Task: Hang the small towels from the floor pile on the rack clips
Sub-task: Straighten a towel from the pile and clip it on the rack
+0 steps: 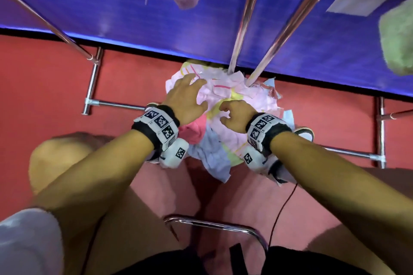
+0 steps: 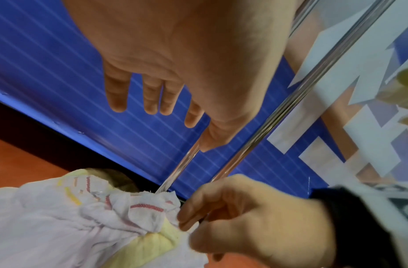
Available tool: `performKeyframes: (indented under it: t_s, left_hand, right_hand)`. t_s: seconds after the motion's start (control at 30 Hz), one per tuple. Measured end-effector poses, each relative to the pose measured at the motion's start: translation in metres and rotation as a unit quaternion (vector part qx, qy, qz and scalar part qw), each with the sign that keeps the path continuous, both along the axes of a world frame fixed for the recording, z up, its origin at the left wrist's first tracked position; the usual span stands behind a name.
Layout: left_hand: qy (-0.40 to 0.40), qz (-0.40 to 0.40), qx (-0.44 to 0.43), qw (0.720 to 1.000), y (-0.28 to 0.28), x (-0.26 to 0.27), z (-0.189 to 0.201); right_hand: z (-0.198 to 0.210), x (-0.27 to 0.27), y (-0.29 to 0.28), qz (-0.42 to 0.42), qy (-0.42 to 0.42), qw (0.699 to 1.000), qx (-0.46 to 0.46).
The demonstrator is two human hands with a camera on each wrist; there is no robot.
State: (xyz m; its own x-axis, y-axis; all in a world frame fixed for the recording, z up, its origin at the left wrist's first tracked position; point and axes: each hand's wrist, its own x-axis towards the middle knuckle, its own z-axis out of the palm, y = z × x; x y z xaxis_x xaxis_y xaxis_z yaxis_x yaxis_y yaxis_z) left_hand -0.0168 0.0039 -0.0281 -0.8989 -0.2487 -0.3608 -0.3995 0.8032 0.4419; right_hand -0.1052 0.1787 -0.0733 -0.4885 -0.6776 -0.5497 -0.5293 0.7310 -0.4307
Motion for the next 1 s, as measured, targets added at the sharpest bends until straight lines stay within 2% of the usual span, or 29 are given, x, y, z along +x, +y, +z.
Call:
performKeyframes:
  t_s: [0.17,0.33,0.47,0.6,0.7,0.83,0.93,1.0]
  left_hand:
    - [0.009,0.027,0.023,0.999,-0.007,-0.014,-0.007]
    - [0.025,0.065,0.03,0.997,-0.026,-0.021,-0.017]
    - [0.012,0.05,0.039,0.998,-0.026,-0.017,-0.024]
    - [0.017,0.035,0.045,0.998,-0.024,-0.014,-0.025]
    - [0.004,0.032,0.049,0.998,-0.023,-0.015,-0.021]
    - [0.003,0.017,0.079,0.997,-0.015,-0.028,-0.01]
    - [0.034,-0.041,0.077,0.996,-0.005,-0.035,0.001]
    - [0.02,-0.09,0.082,0.992,0.006,-0.034,0.002]
  right_hand:
    - [-0.043,-0.016,-0.025,0.001,0.014,1.0,0.024]
    - [-0.081,-0.031,-0.047,0.009,0.079,0.995,0.059]
    - [-0.102,-0.044,-0.054,-0.052,0.073,0.988,0.125]
    - [-0.109,-0.052,-0.058,-0.074,0.075,0.984,0.141]
    - [-0.101,-0.049,-0.058,-0.077,0.089,0.99,0.081]
    - [-0.072,-0.031,-0.046,-0.124,0.089,0.985,-0.076]
    - [-0.032,-0.019,-0.029,-0.122,0.091,0.974,-0.168]
    - [-0.004,-0.015,-0.015,-0.106,0.084,0.968,-0.211]
